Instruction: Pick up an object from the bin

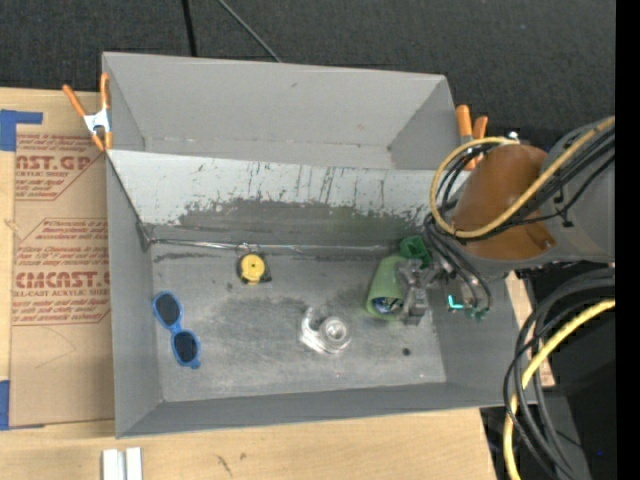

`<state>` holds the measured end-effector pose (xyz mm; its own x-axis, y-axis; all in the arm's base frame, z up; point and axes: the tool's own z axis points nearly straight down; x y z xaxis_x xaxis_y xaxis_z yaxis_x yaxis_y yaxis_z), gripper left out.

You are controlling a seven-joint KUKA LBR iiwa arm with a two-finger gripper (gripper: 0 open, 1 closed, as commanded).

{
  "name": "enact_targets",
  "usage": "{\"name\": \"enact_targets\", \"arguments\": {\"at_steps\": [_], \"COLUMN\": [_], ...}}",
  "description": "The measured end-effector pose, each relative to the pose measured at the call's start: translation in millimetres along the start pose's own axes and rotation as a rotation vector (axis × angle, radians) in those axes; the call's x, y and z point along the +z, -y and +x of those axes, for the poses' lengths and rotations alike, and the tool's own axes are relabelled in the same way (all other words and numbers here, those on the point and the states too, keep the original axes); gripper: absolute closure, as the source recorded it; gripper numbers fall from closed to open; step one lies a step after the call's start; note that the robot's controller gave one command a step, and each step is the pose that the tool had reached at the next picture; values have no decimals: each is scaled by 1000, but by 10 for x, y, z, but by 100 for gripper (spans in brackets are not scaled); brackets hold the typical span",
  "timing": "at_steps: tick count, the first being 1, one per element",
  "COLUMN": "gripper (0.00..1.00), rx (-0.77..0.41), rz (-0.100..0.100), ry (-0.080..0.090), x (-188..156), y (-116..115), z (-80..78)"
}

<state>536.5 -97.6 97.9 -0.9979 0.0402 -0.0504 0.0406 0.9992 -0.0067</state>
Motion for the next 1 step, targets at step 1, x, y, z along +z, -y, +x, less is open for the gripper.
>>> {"name": "enact_targets", "arguments": {"at_steps": [1], "gripper": [0], "rx": [-469], "rz": [-20], "ry": [-43], "x": [302], "y": [-492], "z": [-483]}}
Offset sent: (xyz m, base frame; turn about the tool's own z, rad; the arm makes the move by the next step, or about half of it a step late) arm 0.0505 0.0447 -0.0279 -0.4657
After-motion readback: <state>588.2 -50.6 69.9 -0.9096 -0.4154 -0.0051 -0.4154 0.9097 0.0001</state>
